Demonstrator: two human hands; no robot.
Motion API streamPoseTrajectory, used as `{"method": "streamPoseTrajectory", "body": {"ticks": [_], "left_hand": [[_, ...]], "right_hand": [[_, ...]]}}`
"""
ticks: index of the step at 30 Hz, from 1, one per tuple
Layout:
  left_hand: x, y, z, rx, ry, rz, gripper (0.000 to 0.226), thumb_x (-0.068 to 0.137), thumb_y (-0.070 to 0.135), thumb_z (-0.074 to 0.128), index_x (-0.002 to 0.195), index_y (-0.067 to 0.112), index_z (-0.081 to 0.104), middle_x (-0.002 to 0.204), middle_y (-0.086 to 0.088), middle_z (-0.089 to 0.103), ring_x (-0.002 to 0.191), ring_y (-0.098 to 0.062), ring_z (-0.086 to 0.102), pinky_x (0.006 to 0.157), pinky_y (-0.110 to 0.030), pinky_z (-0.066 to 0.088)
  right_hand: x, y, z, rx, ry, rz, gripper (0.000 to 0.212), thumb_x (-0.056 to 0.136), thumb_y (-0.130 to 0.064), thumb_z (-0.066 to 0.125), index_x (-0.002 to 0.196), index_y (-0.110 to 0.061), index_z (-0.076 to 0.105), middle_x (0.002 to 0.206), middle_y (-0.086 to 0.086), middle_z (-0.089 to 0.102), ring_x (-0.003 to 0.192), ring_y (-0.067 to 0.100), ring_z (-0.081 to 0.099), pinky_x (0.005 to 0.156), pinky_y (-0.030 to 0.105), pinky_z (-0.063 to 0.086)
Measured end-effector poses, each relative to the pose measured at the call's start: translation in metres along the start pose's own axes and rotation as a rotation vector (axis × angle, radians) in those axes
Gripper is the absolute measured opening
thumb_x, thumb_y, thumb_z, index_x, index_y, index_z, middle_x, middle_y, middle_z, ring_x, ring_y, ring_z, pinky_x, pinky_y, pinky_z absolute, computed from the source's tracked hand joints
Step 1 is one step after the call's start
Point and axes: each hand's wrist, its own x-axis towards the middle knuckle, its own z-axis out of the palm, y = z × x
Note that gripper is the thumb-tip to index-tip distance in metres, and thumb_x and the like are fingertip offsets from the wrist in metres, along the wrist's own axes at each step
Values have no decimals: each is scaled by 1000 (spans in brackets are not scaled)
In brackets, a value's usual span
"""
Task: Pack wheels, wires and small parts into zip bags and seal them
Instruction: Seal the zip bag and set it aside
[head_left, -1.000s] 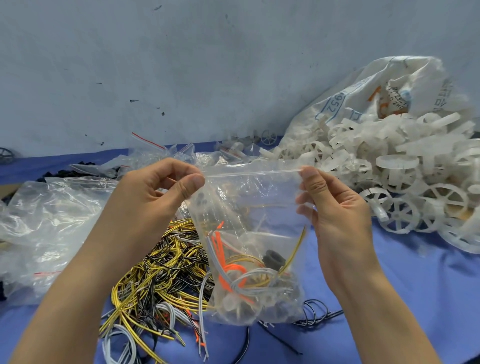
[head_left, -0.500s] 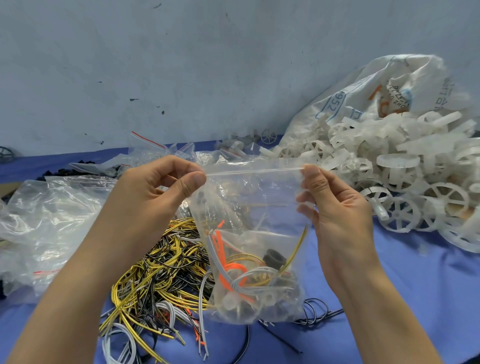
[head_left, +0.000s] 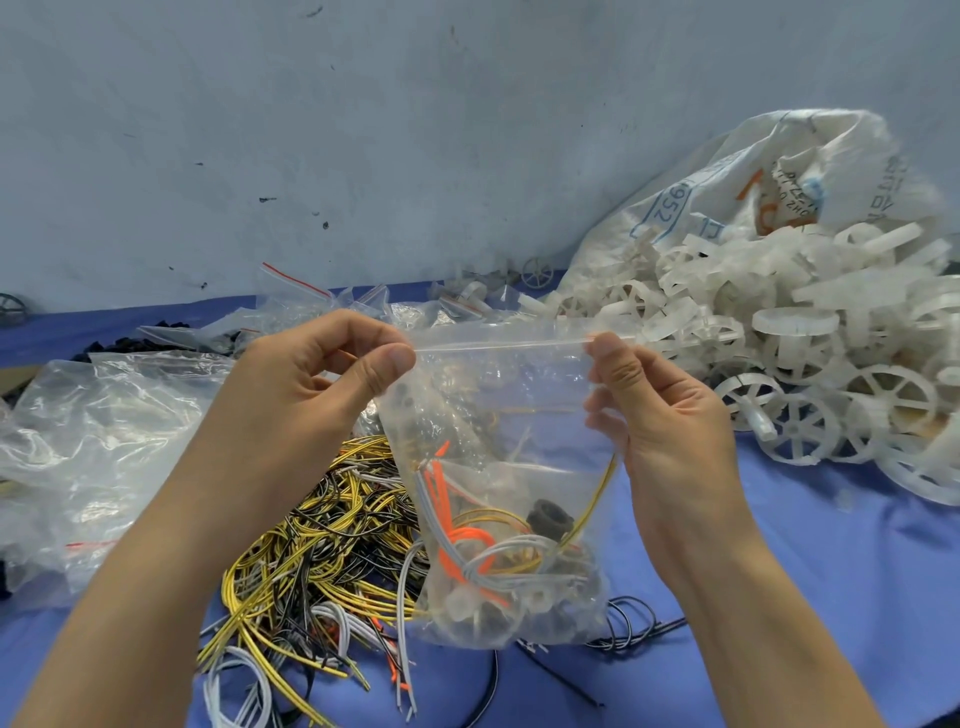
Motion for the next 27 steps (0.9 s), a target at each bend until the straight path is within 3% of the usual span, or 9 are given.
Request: {"method": "streamPoseTrajectory", "body": {"ticks": [5, 14, 20, 27], "left_hand": [[0, 0, -1, 12, -4, 5, 21, 78, 52, 60, 89, 36, 69, 86, 16, 70, 76, -5, 65, 69, -29, 54], [0, -1, -2, 6, -6, 8, 19, 80, 49, 61, 89, 35, 70, 85, 14, 71, 77, -6, 65, 67, -32, 56], [0, 1, 0, -10, -7, 9, 19, 81, 47, 62, 90, 34, 70, 86, 14, 71, 78, -8, 66, 69, -34, 57], [-1, 3, 0, -12, -20, 11, 20, 80, 48, 62, 90, 33, 70, 86, 14, 71, 77, -8, 66, 69, -35, 57]], "right_hand": [[-1, 1, 1, -28, 17, -28, 19, 80, -42, 73, 80, -24, 75, 71, -9, 63, 66, 9, 55, 66, 22, 51], [0, 3, 1, -30, 18, -30, 15, 83, -42, 73, 78, -28, 75, 69, -8, 61, 66, 9, 54, 66, 21, 48], [-1, 1, 3, -39, -77, -25, 24, 75, -51, 72, 80, -28, 77, 77, -11, 65, 65, 9, 54, 67, 20, 50], [-1, 1, 1, -51, -65, 8, 18, 77, -43, 76, 73, -26, 76, 68, -7, 59, 64, 7, 51, 71, 26, 49]]}}
